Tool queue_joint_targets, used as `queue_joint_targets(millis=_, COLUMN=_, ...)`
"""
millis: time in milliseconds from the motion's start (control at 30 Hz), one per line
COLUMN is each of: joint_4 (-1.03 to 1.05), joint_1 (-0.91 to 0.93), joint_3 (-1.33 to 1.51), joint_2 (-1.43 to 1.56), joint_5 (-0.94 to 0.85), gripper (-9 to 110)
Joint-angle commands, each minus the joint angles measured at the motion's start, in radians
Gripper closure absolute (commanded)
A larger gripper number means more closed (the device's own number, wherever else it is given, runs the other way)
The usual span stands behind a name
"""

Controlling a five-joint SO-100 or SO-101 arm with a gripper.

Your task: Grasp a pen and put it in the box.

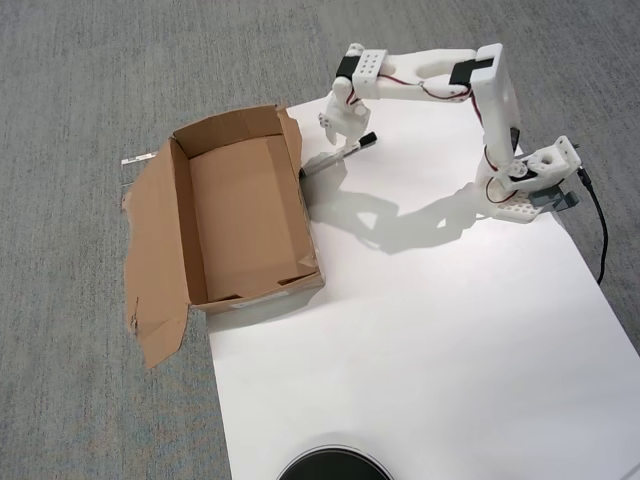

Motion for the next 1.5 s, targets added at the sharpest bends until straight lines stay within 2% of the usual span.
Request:
queue_joint_targets(millis=0, joint_4=-0.008, joint_1=0.016, joint_3=-0.022, joint_2=0.002, joint_5=0.007, gripper=94)
queue_joint_targets(millis=1467, joint_4=0.009, joint_1=0.004, joint_3=-0.021, joint_2=-0.098, joint_5=0.004, gripper=95)
